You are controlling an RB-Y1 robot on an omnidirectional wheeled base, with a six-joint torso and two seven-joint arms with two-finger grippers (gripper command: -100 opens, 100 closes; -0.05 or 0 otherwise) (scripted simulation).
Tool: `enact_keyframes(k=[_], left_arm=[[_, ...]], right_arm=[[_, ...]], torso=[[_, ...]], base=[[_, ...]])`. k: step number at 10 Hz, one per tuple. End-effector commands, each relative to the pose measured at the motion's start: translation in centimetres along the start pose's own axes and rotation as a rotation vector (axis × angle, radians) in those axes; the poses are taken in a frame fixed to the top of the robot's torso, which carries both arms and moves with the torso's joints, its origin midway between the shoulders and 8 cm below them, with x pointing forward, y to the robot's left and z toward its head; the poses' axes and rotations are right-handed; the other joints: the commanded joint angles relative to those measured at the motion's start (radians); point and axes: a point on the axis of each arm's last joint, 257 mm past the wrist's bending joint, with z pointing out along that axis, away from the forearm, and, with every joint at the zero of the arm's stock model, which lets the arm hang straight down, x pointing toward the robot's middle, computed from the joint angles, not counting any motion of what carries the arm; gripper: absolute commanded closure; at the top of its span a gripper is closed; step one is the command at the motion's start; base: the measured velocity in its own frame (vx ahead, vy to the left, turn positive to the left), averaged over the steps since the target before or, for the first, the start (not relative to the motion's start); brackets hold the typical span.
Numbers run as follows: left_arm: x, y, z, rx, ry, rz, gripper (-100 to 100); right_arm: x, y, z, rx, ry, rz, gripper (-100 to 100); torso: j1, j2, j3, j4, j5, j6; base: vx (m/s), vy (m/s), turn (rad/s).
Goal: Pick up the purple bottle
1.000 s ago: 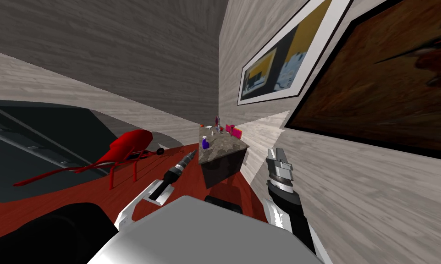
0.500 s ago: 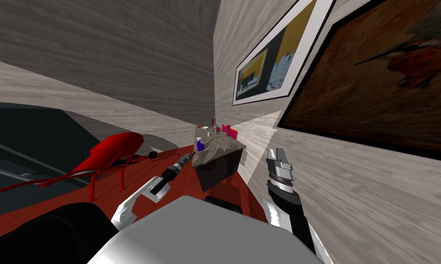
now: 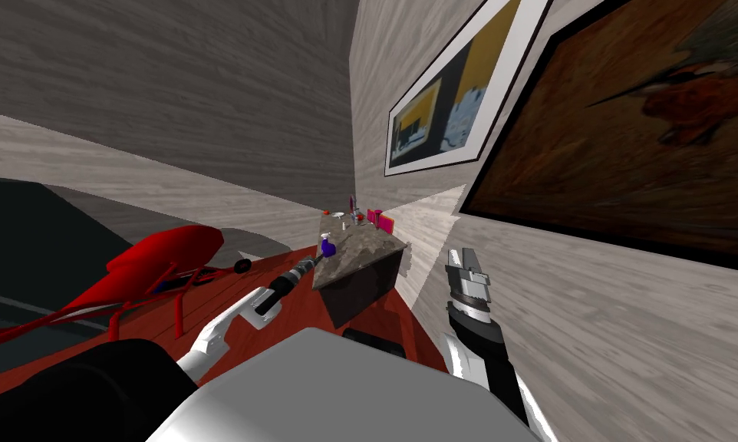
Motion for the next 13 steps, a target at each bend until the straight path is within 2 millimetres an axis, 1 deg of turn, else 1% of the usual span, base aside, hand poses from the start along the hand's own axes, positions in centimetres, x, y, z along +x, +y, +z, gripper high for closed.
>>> enact_keyframes(k=[1, 4, 5, 6, 7, 8, 9, 10, 12, 13], left_arm=[[-0.4, 1.9, 0.7, -0.038, 0.015, 0.071, -100], [-1.6, 4.1, 1.7, -0.084, 0.021, 0.153, -100], [-2.1, 4.4, 2.1, -0.093, 0.018, 0.17, -100], [-1.8, 4.1, 1.8, -0.084, 0.02, 0.158, -100], [-1.9, 4.2, 1.8, -0.087, 0.019, 0.16, 0], [-0.5, 7.1, 0.1, -0.113, 0.061, 0.18, -100], [0.3, 8.1, -0.2, -0.122, 0.078, 0.179, -100], [0.7, 7.9, -0.3, -0.102, 0.081, 0.178, -100], [0.6, 6.4, -0.2, -0.044, 0.073, 0.176, -100], [0.6, 6.1, -0.2, -0.034, 0.072, 0.175, -100]], right_arm=[[0.0, 0.0, 0.0, 0.0, 0.0, 0.0, 0], [0.0, 0.0, 0.0, 0.0, 0.0, 0.0, 0], [0.0, 0.0, 0.0, 0.0, 0.0, 0.0, 0], [0.0, 0.0, 0.0, 0.0, 0.0, 0.0, 0], [0.0, 0.0, 0.0, 0.0, 0.0, 0.0, 0], [0.0, 0.0, 0.0, 0.0, 0.0, 0.0, 0], [0.0, 0.0, 0.0, 0.0, 0.0, 0.0, 0], [0.0, 0.0, 0.0, 0.0, 0.0, 0.0, 0], [0.0, 0.0, 0.0, 0.0, 0.0, 0.0, 0], [0.0, 0.0, 0.0, 0.0, 0.0, 0.0, 0]], torso=[[0.0, 0.0, 0.0, 0.0, 0.0, 0.0], [0.003, -0.003, -0.001, 0.0, 0.001, 0.0], [0.003, -0.003, -0.002, -0.001, 0.001, 0.0], [0.002, -0.003, -0.002, -0.001, 0.0, 0.0], [0.0, 0.0, 0.0, 0.0, 0.0, -0.001], [-0.001, 0.003, 0.002, 0.001, 0.0, -0.001], [-0.003, -0.002, -0.001, 0.0, 0.0, -0.002], [-0.007, 0.0, 0.0, 0.0, -0.001, -0.001], [-0.001, 0.004, 0.002, 0.001, 0.0, 0.0], [0.0, 0.005, 0.003, 0.001, 0.0, 0.0]], base=[[0.08, 0.021, -0.147], [0.107, 0.045, -0.102], [0.113, 0.03, -0.102], [0.05, 0.014, -0.02], [0.01, 0.003, 0.003], [0.153, -0.04, 0.285], [0.085, -0.114, 0.321], [0.025, -0.03, 0.09], [-0.005, 0.006, -0.016], [0.0, 0.0, 0.0]])
